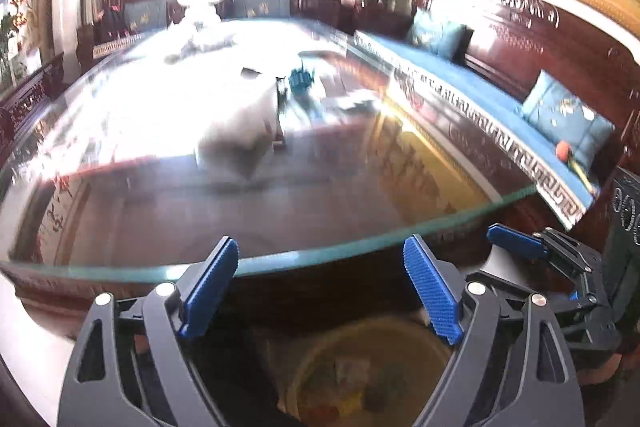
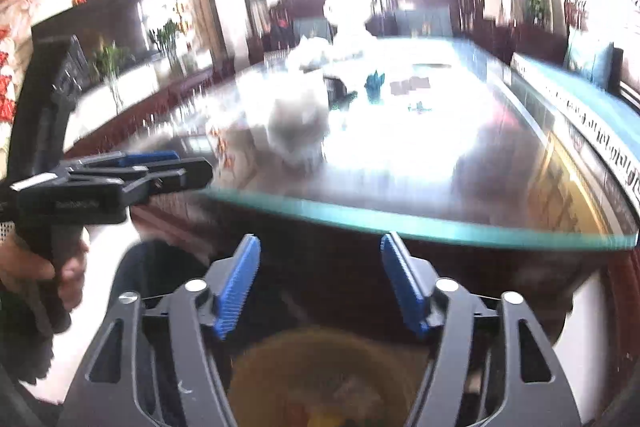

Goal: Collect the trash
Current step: 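Raise both tools back up to the table toward the white foam block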

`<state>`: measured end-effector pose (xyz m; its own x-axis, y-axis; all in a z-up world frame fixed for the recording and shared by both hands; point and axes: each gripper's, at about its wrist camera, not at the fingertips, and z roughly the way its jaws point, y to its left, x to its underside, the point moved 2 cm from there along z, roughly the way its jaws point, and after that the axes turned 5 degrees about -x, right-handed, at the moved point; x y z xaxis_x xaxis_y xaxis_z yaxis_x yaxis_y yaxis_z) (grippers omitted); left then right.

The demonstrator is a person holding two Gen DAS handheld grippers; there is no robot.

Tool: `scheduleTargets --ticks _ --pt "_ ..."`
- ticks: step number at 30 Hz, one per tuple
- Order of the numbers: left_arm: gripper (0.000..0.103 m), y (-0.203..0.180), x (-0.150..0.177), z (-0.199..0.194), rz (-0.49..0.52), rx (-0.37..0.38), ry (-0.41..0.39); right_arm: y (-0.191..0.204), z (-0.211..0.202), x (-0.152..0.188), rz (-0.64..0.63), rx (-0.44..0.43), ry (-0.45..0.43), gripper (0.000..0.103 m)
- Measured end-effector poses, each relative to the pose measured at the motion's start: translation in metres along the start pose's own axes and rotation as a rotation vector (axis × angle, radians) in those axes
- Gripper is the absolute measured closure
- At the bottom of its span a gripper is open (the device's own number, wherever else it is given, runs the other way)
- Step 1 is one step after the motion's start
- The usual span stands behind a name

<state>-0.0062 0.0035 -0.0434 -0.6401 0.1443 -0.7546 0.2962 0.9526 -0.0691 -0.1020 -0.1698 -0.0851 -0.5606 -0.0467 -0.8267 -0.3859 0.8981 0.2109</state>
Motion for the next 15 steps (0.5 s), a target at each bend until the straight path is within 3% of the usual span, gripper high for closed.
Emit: scheduleTargets --ticks 5,9,15 --pt "0.012 0.012 -0.042 0.008 -0.019 -0.066 -0.06 -0.002 0.001 -0.043 -0.028 0.031 -0.113 0.012" --pt "0.012 0.034 -0.068 0.032 -0.064 -0.102 -0.052 -0.014 0.015 -0.068 -0.021 0.043 -0.14 0.009" --pt "0.012 0.069 -0.103 0.077 -0.119 -0.15 -0.015 -0.032 0.049 -0.081 0.02 0.028 -0.092 0.009"
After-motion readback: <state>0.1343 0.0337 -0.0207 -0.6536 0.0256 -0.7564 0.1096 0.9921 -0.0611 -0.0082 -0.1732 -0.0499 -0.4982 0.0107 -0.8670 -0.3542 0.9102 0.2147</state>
